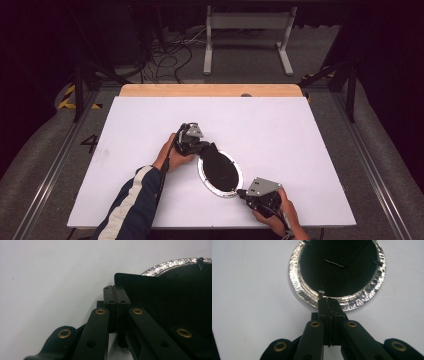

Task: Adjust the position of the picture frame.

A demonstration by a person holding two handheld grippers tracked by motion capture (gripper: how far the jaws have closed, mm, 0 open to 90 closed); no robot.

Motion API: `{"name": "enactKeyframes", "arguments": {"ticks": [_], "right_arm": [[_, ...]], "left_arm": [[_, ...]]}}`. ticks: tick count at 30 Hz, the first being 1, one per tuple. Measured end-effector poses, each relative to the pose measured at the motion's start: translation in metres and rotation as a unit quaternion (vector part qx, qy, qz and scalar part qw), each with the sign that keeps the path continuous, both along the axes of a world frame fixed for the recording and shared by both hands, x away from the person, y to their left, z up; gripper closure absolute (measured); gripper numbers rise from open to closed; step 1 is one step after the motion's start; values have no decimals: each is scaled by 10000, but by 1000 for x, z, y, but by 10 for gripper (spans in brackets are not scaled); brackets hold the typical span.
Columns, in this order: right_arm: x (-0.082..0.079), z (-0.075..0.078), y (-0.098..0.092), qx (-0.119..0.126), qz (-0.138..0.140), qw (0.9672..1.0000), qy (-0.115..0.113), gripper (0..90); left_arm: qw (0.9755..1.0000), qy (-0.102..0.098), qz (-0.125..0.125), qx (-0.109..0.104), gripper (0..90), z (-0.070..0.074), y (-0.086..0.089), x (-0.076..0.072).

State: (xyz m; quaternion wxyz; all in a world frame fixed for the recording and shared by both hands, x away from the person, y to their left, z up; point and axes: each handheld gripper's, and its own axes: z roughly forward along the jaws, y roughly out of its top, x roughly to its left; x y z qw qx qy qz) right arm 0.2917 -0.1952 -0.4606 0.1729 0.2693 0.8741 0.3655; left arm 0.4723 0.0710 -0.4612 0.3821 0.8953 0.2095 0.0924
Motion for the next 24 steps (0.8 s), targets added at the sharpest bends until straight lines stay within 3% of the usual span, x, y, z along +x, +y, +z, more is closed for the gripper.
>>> {"name": "enactKeyframes", "arguments": {"ticks": [2,5,12,16,24], "right_arm": [[4,-1,-4,236,-66,9995,186,900],[1,0,0,106,-117,9998,90,900],[-6,-2,13,309,155,9992,218,900],[-8,-3,20,327,207,9990,210,900],[-11,-2,26,142,102,9998,81,900]], "left_arm": [[10000,-25,-6,45,900,0,3,-1],[10000,-43,-31,70,900,0,5,-2],[9998,-109,-25,170,900,1,4,-4],[9999,-84,-2,141,900,1,6,-5],[9999,106,82,23,900,0,12,-7]]}}
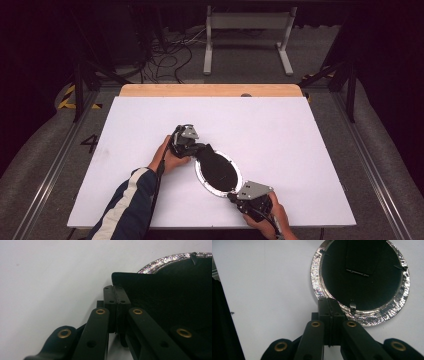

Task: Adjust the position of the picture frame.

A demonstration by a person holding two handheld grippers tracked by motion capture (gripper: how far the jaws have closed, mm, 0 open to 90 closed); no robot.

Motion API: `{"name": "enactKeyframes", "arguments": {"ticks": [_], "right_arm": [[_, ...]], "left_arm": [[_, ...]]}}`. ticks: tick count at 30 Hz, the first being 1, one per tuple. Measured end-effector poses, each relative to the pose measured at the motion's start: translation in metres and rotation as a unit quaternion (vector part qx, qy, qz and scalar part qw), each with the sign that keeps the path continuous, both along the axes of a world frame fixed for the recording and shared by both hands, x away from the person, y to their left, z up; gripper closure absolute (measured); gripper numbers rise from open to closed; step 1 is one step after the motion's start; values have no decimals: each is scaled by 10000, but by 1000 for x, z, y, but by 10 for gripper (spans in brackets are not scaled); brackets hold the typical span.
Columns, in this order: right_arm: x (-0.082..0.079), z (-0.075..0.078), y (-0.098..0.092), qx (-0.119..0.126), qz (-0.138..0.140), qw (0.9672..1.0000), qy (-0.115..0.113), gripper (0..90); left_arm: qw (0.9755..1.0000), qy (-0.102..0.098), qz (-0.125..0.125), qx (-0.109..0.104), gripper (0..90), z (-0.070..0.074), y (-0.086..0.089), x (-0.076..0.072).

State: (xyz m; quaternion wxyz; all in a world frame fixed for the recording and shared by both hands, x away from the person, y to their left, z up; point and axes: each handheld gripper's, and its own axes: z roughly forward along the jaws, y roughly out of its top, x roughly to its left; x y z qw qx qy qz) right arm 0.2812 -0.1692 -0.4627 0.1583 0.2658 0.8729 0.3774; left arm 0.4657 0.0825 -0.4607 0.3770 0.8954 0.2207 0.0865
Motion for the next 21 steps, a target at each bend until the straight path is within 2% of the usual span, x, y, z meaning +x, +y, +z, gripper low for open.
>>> {"name": "enactKeyframes", "arguments": {"ticks": [5,8,10,14,16,21], "right_arm": [[0,0,0,-19,-22,10000,-30,900],[1,0,0,-35,-34,10000,-46,900],[2,0,0,-25,-51,10000,-52,900],[4,0,-1,-23,-101,9999,-57,900],[5,0,-1,-24,-114,9999,-48,900],[8,0,-1,-13,-172,9998,-26,900]], "left_arm": [[10000,-42,-40,18,900,0,6,-2],[9996,-230,-73,156,900,0,12,-7],[9995,-231,-98,180,900,0,17,-9],[9988,-289,-162,364,900,3,25,-15],[9986,-266,-183,427,900,4,28,-18],[9987,-165,-240,415,900,4,39,-22]]}}
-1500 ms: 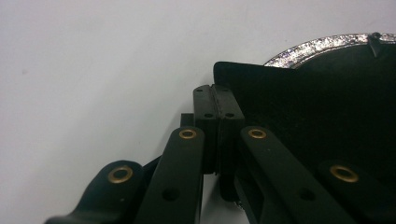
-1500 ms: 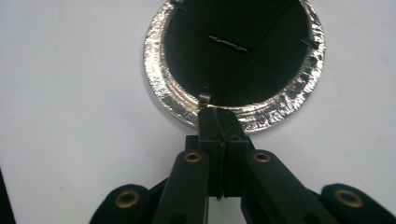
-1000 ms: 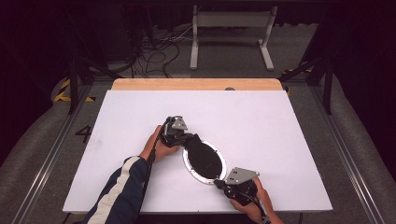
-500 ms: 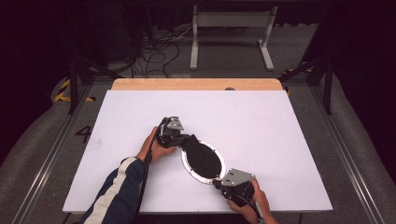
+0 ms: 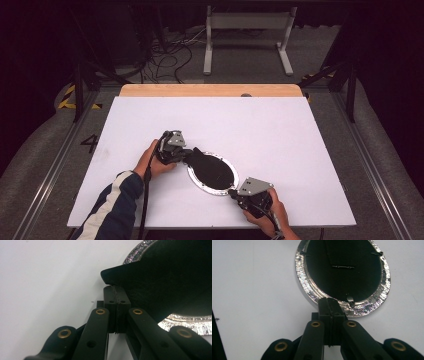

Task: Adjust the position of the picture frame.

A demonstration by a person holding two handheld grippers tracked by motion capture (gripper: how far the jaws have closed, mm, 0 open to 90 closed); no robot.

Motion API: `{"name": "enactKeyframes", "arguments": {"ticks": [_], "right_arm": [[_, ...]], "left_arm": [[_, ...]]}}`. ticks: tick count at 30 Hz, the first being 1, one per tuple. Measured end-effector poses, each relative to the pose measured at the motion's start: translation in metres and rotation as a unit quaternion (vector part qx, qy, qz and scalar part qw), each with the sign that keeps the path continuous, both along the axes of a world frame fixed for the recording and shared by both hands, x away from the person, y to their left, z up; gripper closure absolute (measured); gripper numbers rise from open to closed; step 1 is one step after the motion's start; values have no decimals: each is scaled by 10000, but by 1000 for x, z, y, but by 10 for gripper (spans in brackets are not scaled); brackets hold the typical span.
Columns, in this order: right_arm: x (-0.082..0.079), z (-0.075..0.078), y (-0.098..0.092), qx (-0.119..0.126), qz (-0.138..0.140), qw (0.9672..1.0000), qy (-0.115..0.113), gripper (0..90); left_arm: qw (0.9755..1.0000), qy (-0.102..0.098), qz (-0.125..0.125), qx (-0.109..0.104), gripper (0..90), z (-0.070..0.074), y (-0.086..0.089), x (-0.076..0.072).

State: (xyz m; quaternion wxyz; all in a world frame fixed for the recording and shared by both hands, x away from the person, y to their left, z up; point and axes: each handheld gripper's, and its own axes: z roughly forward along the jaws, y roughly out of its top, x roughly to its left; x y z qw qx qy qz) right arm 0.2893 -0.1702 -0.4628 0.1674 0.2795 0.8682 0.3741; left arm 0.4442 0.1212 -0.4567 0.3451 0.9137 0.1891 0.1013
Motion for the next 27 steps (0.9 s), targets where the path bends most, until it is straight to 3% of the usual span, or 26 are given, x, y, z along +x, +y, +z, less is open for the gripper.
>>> {"name": "enactKeyframes", "arguments": {"ticks": [13,15,16,19,23,27], "right_arm": [[11,2,-1,-34,-190,9998,110,900],[16,4,-2,-118,-360,9992,81,900],[23,4,-7,-98,-617,9980,63,900],[28,3,-10,31,-667,9977,108,900],[25,2,-6,-179,-697,9974,-104,900],[23,1,-10,-15,-600,9982,-52,900]], "left_arm": [[10000,86,23,16,900,0,16,-10],[9999,154,40,-42,900,0,20,-11],[9999,124,29,-57,900,-1,22,-13],[10000,52,46,-16,900,-1,23,-17],[10000,20,82,-17,900,-2,25,-21],[9999,3,91,-62,900,-2,27,-26]]}}
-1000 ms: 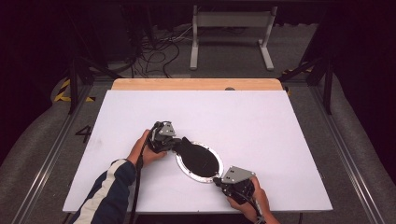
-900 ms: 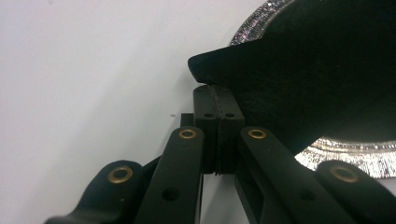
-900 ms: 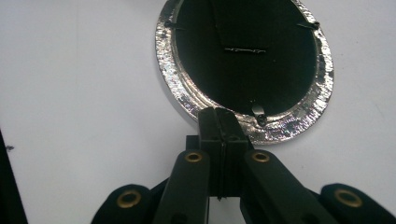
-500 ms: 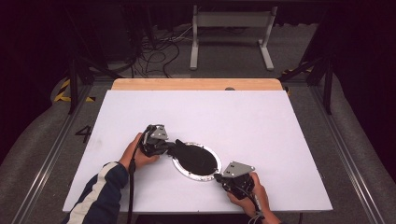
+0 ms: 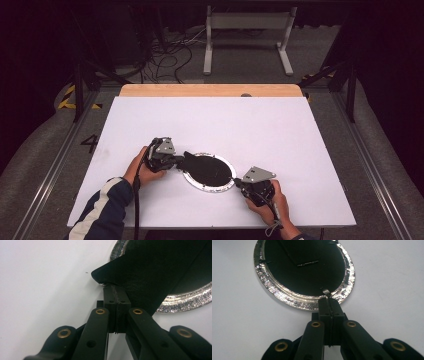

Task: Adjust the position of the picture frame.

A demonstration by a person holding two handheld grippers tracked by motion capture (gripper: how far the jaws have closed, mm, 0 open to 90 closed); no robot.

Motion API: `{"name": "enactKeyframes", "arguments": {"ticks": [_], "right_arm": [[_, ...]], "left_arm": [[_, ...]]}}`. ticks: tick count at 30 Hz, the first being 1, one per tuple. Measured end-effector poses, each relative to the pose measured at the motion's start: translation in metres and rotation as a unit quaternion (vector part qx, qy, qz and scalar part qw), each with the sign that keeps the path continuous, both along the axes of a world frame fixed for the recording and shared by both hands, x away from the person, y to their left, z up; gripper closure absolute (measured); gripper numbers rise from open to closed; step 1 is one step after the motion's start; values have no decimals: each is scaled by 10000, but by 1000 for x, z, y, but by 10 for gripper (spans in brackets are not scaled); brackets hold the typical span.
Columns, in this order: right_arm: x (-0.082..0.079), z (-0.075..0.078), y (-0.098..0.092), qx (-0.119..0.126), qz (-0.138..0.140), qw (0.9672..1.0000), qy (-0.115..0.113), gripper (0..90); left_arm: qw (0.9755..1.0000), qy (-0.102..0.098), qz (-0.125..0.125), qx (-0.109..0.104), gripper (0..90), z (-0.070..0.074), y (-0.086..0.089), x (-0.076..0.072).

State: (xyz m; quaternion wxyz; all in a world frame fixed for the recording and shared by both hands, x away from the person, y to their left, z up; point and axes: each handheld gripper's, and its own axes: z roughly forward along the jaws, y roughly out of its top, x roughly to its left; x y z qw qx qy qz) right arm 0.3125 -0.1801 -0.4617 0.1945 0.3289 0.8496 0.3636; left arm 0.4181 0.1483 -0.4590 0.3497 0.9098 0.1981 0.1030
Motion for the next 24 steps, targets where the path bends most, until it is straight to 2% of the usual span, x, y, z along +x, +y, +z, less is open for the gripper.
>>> {"name": "enactKeyframes", "arguments": {"ticks": [4,8,12,16,24], "right_arm": [[-8,-1,0,85,86,9999,48,900],[-22,0,5,130,344,9993,82,900],[-23,-2,11,147,345,9993,55,900],[-23,-2,12,159,335,9993,56,900],[-23,-2,17,177,307,9993,71,900]], "left_arm": [[9999,-76,-42,64,900,0,2,-11],[9999,10,-96,34,900,0,5,-18],[9999,36,-109,48,900,0,5,-21],[9997,142,-160,-74,900,-1,7,-23],[9997,158,-161,-100,900,-1,5,-27]]}}
